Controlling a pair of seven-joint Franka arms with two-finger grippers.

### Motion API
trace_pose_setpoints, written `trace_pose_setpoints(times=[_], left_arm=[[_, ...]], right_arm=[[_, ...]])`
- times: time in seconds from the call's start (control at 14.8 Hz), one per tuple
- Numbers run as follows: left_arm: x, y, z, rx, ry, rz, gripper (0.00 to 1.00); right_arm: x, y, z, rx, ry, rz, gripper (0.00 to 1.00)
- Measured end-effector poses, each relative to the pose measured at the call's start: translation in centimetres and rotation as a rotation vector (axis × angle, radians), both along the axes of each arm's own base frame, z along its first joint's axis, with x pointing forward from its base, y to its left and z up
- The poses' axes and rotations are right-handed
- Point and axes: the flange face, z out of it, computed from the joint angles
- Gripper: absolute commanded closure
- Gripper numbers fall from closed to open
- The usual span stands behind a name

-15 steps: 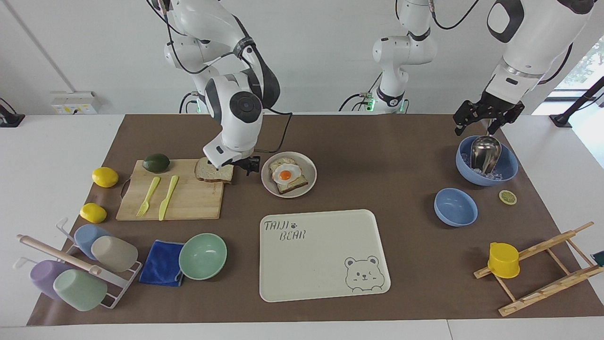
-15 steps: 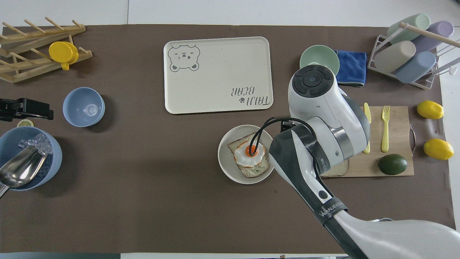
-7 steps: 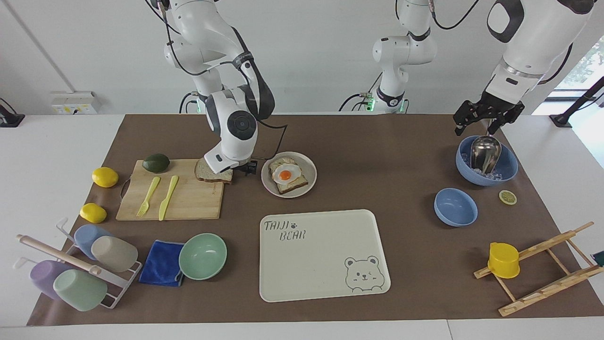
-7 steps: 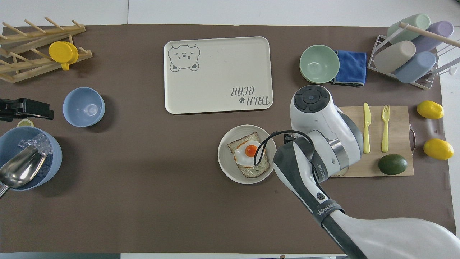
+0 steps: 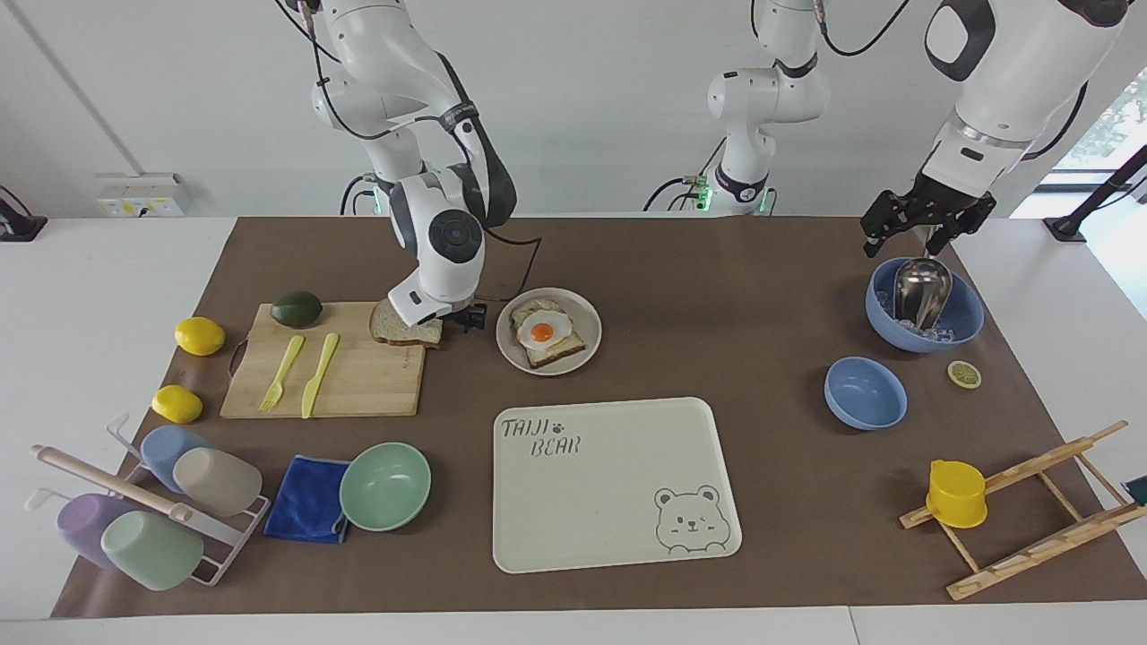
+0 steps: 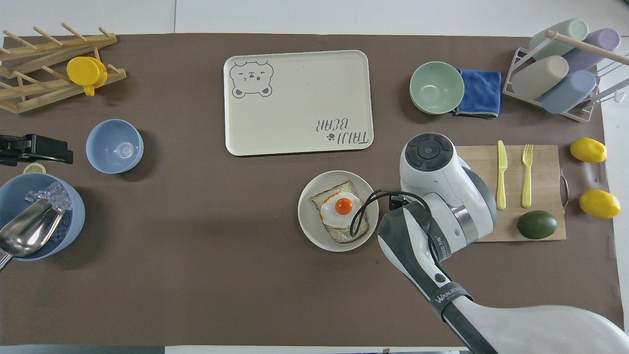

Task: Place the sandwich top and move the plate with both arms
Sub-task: 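Carry the bread slice over the egg plate with the right gripper, then lower the bread slice onto the egg and open the right gripper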

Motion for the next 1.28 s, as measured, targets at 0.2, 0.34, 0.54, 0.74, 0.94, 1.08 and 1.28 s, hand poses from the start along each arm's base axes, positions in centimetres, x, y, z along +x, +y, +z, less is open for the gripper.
trace_pose_setpoints(times=[0.2, 0.34, 0.54, 0.74, 0.94, 1.08, 1.28], left_arm=[[0.0, 0.0, 0.0, 0.0, 0.0, 0.0, 0.0], [0.0, 0.0, 0.0, 0.0, 0.0, 0.0, 0.0], [0.0, 0.0, 0.0, 0.0, 0.001, 0.0, 0.0], [0.0, 0.0, 0.0, 0.0, 0.001, 0.0, 0.0], [0.0, 0.1, 0.0, 0.0, 0.001, 0.001, 0.0], [0.0, 0.2, -0.1, 0.0, 0.004, 0.003, 0.0], [0.0, 0.3, -0.2, 0.0, 0.006, 0.005, 0.0]], right_arm=[[-0.7, 1.2, 0.0, -0.002, 0.001, 0.028, 0.21], [-1.4, 2.5, -0.1, -0.023, -0.007, 0.064, 0.21], [-3.2, 4.7, -1.1, -0.136, -0.031, 0.138, 0.21], [-3.7, 4.9, -1.9, -0.2, -0.036, 0.177, 0.21], [-3.5, 4.1, -1.9, -0.236, -0.039, 0.193, 0.21], [-3.6, 3.9, -2.3, -0.249, -0.033, 0.202, 0.21], [-3.8, 3.7, -2.9, -0.265, -0.026, 0.214, 0.21]])
